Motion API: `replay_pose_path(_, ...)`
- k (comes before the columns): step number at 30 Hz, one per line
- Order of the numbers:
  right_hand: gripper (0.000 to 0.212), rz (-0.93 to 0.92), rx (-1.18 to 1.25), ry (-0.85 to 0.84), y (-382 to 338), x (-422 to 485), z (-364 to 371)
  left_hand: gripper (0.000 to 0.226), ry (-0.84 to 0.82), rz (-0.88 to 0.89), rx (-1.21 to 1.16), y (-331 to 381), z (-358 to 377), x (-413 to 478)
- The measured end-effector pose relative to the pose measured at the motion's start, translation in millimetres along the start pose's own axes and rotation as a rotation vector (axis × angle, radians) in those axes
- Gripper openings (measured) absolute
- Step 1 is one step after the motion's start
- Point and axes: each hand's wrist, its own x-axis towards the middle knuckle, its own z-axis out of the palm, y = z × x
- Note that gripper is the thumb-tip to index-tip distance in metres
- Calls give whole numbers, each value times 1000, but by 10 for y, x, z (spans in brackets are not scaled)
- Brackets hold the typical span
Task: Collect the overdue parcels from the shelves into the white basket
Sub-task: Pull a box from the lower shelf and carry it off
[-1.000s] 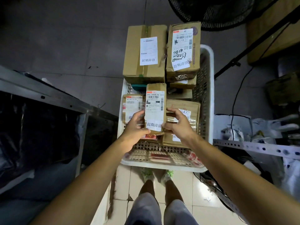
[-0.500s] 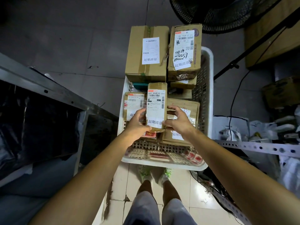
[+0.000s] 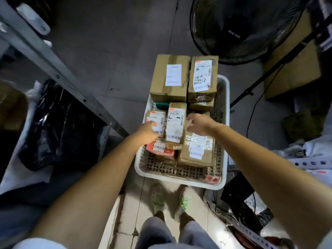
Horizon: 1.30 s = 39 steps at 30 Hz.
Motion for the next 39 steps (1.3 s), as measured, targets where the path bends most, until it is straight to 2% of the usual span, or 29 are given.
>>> replay_pose_path(4,53,-67,-127,-20,-175,-141,-96,43,79,-23,32,-64,-181,-411)
replay_pose_path(7,53,-149,-213,-23,-401,-235,-146,53,172,-105,13,-212,-231,-757)
replay_pose_path(10,52,-277,-331,-30,-684,-377,-140,52,270,-164,17,-403,-203,-1182)
replay_pose_path(13,54,-368,-401,-86,-1003,-576,-45,49,352,-224,17,-574,-123,-1683)
replay_pose_path(17,42,-553,-553,-131,-1400,-1032,152,45,488,-322,-20,-821,51,-2337)
replay_pose_path(23,46,-781,-670,-186,-1998,-1567,618,48,615,-460,-105,-1227,402,-3446)
replay_pose_path(27,50,-926,-733,-211,-2386,-2201,1087,47,736,-619,-218,-1534,871,-4252)
replay_pose_path(31,49,-1007,-779,-260,-2626,-2819,1696,48,776,-773,-296,-1819,1496,-5041)
replay_pose_path(39,51,-1287,-985,-312,-2647,-4313,2885,52,922,-1058,-520,-2044,3139,-6653)
